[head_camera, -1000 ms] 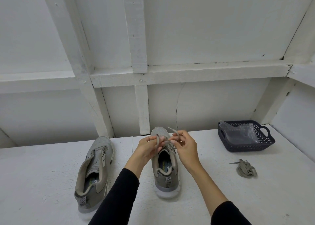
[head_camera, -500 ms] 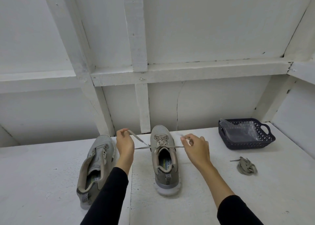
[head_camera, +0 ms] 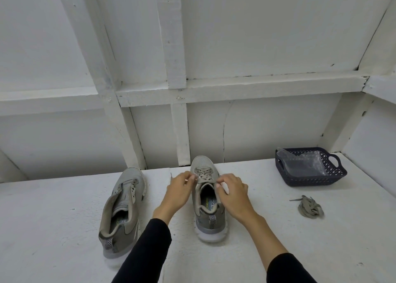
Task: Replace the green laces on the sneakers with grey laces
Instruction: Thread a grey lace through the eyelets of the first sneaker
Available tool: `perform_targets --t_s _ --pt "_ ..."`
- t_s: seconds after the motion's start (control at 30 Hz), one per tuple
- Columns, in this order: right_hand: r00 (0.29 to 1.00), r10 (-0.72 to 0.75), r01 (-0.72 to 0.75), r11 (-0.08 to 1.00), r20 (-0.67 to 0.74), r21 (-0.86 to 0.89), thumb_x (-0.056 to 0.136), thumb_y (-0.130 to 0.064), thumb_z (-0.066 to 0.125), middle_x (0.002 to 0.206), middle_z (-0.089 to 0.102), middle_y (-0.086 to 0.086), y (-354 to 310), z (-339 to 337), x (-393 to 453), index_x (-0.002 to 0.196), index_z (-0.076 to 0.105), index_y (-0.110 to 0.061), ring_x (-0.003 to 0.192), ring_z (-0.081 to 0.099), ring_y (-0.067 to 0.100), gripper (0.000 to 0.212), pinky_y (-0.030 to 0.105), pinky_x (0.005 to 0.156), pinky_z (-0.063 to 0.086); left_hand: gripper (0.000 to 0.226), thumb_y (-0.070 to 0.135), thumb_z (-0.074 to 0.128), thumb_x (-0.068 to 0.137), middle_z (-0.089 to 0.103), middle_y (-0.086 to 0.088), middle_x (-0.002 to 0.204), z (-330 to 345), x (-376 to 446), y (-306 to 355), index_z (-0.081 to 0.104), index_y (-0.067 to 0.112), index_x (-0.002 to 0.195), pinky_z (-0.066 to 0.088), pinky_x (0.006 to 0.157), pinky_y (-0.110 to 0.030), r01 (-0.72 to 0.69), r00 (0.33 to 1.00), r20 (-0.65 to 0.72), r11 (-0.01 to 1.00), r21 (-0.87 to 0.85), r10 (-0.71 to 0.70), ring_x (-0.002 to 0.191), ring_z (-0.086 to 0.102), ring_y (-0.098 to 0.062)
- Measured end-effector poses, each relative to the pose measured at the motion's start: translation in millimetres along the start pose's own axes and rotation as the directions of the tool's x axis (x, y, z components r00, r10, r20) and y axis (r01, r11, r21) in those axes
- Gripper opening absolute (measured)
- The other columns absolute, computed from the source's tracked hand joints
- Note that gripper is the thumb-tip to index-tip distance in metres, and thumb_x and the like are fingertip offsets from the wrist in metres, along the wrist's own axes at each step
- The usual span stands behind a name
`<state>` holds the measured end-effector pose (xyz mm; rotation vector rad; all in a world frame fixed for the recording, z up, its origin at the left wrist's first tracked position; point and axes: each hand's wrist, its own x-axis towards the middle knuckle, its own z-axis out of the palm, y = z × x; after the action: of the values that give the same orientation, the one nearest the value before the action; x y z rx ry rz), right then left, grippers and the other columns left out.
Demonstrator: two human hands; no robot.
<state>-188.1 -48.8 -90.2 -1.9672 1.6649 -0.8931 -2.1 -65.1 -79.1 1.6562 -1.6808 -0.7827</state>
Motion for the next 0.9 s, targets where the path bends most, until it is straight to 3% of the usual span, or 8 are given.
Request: perform_targets --t_s 0.1,0.27,0.4,0.5,0.6,0.7,0.77,0.9 --pt "0.999 0.036 -0.038 0.989 0.017 0.142 0.093 -0.027 0.054 0.093 0.059 -0.008 1 0 -4 0.087 0.055 -0.023 0.091 0.054 0.011 0.008 0.03 0.08 0.047 0.016 0.025 0.05 0.1 0.064 0.003 0.097 -2 -4 -1 0.059 0.03 0.087 0.048 0.087 -0.034 -0.075 0.992 0.091 0.994 -0.077 0.082 0.094 0.059 -0.016" --pt "0.997 0.024 -0.01 0.981 -0.073 0.192 0.096 -0.018 0.054 0.081 0.059 -0.007 -3 -7 -3 0.079 0.052 -0.022 0.081 0.056 0.012 0.017 0.029 0.071 0.046 0.018 0.025 0.052 0.099 0.056 0.01 0.098 -4 -3 -4 0.055 0.029 0.082 0.037 0.094 -0.034 -0.111 0.994 0.024 0.994 0.024 0.111 0.1 0.048 -0.012" --pt "0.992 -0.029 0.027 0.999 -0.122 -0.024 0.098 -0.013 0.048 0.08 0.055 -0.007 -6 -12 6 0.081 0.049 -0.021 0.08 0.049 0.019 0.018 0.038 0.076 0.04 0.021 0.022 0.043 0.103 0.058 0.008 0.084 -10 -8 9 0.05 0.021 0.084 0.038 0.067 -0.011 -0.081 0.995 0.045 0.993 -0.086 0.085 0.078 0.051 -0.008" --pt "0.997 0.005 -0.02 0.982 -0.081 -0.19 0.1 -0.017 0.045 0.085 0.054 -0.006 1 -11 9 0.085 0.051 -0.02 0.084 0.047 0.02 0.017 0.038 0.077 0.037 0.023 0.023 0.038 0.105 0.05 0.006 0.076 -15 -6 6 0.047 0.017 0.084 0.035 0.057 -0.015 -0.035 0.993 0.109 0.999 -0.032 0.038 0.066 0.041 -0.009" --pt "0.977 0.21 -0.204 0.971 -0.041 0.127 0.1 -0.018 0.044 0.076 0.051 -0.002 2 -9 8 0.075 0.052 -0.01 0.077 0.046 0.021 0.027 0.033 0.066 0.035 0.03 0.026 0.039 0.104 0.047 0.004 0.075 -16 -6 1 0.046 0.016 0.077 0.042 0.062 -0.021 0.047 0.989 0.143 0.991 -0.128 -0.028 0.069 0.043 -0.012" --pt "0.939 0.339 -0.316 0.775 0.063 0.548 0.103 -0.019 0.041 0.084 0.064 0.003 -11 -17 13 0.085 0.064 -0.001 0.077 0.054 0.016 0.034 0.027 0.067 0.039 0.033 0.024 0.04 0.104 0.055 0.0 0.074 -20 -5 5 0.053 0.009 0.078 0.053 0.07 -0.025 0.114 0.992 0.096 0.858 -0.502 -0.076 0.072 0.055 -0.012" --pt "0.937 0.316 -0.305 0.523 0.151 0.796 0.104 -0.014 0.036 0.094 0.07 0.007 -22 -22 18 0.088 0.061 -0.002 0.086 0.062 0.016 0.033 0.025 0.078 0.047 0.033 0.021 0.04 0.105 0.066 -0.003 0.086 -20 -1 9 0.06 0.001 0.088 0.054 0.081 -0.024 0.156 0.988 0.111 0.704 -0.693 -0.109 0.085 0.064 -0.013" --pt "0.946 0.267 -0.232 0.164 0.183 0.959 0.103 -0.004 0.037 0.091 0.068 0.013 -38 -30 29 0.094 0.056 -0.001 0.091 0.065 0.025 0.021 0.029 0.082 0.052 0.035 0.015 0.035 0.106 0.071 -0.009 0.098 -12 1 29 0.064 0.004 0.09 0.052 0.088 -0.031 0.169 0.986 0.144 0.424 -0.89 -0.089 0.099 0.067 -0.021"
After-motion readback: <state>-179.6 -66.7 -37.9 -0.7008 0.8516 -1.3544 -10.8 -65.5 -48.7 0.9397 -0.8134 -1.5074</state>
